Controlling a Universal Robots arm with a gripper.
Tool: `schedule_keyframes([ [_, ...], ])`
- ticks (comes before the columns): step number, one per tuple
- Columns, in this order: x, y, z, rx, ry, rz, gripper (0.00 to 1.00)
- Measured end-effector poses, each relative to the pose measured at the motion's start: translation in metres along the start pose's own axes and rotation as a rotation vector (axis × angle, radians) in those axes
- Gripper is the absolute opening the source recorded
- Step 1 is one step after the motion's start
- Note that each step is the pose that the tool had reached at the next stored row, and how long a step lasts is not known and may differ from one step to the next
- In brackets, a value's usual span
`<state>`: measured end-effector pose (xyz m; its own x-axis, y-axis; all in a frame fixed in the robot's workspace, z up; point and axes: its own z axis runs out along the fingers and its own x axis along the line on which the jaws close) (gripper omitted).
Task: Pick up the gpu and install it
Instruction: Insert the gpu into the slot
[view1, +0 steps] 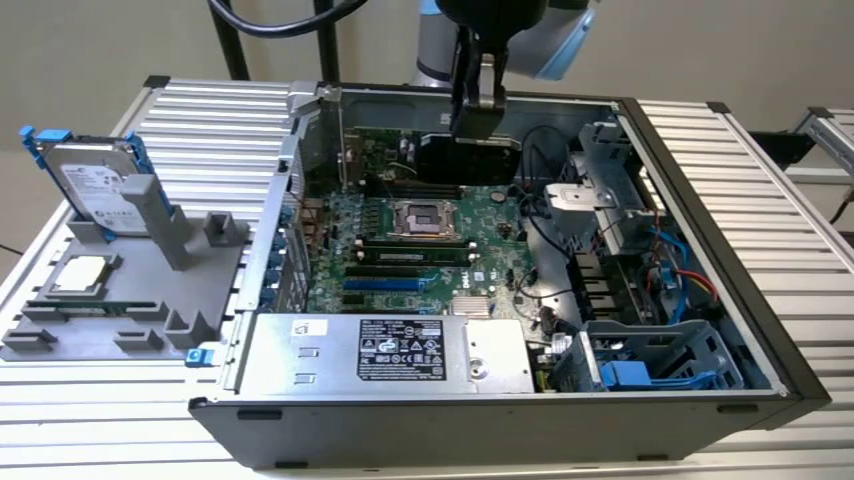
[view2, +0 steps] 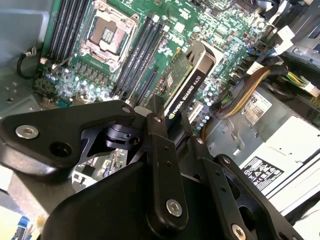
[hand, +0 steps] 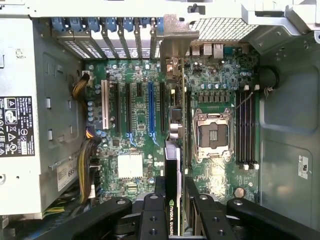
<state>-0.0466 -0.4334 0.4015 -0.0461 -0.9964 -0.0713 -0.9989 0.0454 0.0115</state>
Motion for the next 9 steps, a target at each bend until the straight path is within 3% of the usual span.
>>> schedule_keyframes([
  [9, -0.0008, 0.0001, 0.0002, -0.0003, 0.0002, 0.0, 0.0],
])
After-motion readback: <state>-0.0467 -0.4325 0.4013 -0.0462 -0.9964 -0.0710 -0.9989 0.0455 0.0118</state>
